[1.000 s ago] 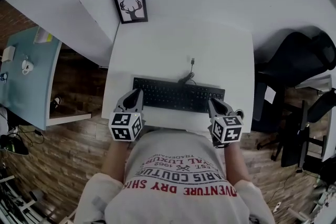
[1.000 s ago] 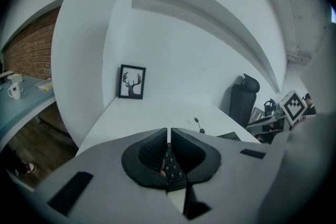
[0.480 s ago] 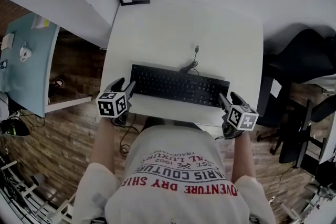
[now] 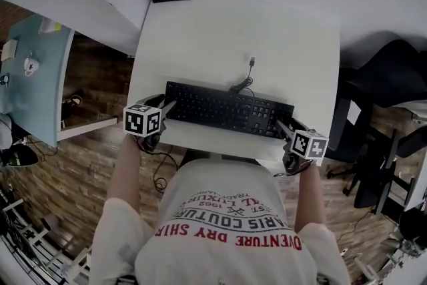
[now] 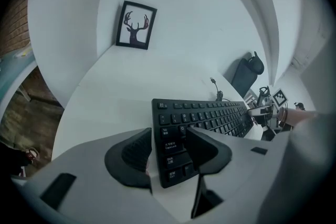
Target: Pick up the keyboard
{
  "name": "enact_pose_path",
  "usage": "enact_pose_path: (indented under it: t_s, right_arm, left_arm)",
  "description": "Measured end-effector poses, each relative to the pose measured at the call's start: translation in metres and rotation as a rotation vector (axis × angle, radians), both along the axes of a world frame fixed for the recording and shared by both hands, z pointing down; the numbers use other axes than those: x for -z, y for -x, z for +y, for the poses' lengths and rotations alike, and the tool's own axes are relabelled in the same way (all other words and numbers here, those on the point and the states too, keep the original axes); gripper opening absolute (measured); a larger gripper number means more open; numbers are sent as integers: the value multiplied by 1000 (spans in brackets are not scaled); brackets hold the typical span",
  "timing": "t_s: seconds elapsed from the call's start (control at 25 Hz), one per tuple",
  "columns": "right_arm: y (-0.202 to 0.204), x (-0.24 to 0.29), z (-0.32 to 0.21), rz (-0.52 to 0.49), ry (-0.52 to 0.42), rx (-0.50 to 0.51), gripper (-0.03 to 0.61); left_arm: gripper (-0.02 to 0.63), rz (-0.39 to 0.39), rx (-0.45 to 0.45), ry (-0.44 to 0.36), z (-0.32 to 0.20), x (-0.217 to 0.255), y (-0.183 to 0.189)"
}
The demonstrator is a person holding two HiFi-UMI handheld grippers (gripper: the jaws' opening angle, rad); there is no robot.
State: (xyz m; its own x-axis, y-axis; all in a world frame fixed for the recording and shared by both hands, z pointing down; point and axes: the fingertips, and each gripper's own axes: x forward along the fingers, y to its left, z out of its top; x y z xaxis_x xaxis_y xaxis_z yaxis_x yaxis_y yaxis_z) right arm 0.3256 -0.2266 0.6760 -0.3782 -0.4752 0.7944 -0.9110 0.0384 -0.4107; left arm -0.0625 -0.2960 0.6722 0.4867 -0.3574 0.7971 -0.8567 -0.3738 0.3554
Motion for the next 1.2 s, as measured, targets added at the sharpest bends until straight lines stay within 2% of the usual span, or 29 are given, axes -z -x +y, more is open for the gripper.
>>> enact_pose_path:
  t_s: [0.16,0.32,0.44,0.64,0.88,1.2]
  right_arm:
    - [3,-7,0,-39,29,18,267]
    - [5,-5,-2,-46,25,26,267]
    - [5,-9,-2,-40,27,10,267]
    - [2,-4,-3,-69,35,-18,255]
    - [-1,2,-5,-70,-5,-38,233]
    - [-7,37,-20,-38,-92,-56,235]
  left_arm:
    - [213,14,-23,27,-2,-7,-4]
    - [210,111,-6,90,-2,-11,-6]
    - [210,148,4,104,-3,-13,-5]
    - [207,157,-8,87,-2,-11,-7]
    - [207,143,-11,92,-2,-8,-7]
    - [205,158,-11,-2,-16,24,-14]
